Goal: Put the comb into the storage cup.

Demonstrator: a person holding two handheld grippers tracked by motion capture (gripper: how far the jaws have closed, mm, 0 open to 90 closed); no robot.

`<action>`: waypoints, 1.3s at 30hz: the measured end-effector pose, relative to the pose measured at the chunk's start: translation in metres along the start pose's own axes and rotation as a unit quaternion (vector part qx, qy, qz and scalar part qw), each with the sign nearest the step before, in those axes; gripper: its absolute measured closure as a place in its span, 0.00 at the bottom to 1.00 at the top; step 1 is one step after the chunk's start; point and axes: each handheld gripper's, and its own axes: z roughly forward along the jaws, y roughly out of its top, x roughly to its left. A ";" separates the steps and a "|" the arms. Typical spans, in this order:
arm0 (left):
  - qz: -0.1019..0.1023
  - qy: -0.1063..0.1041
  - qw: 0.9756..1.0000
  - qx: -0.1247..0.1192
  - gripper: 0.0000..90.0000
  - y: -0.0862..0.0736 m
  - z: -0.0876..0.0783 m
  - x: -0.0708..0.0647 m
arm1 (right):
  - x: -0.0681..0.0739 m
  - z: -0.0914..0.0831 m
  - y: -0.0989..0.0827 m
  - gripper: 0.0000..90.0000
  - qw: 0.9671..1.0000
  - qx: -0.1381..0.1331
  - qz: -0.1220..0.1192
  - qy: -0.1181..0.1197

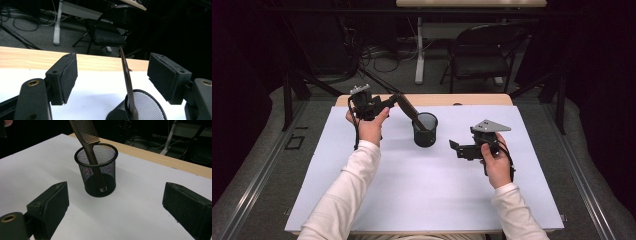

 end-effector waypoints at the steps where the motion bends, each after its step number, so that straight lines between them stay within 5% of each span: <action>1: 0.001 -0.006 1.000 0.003 0.28 0.001 -0.002 0.001 | 0.000 0.000 0.000 0.08 1.000 0.000 0.000 0.000; 14: 0.061 -0.006 0.998 0.009 0.33 0.005 -0.016 0.004 | 0.001 0.001 0.000 0.08 1.000 0.002 -0.001 0.000; 26: 0.075 -0.010 0.997 0.005 0.36 0.003 -0.025 0.005 | 0.001 0.000 0.000 0.08 1.000 -0.001 0.000 -0.001; 39: 0.093 -0.052 0.994 -0.001 0.33 0.002 -0.038 -0.007 | 0.000 0.000 0.001 0.08 1.000 -0.002 0.000 -0.002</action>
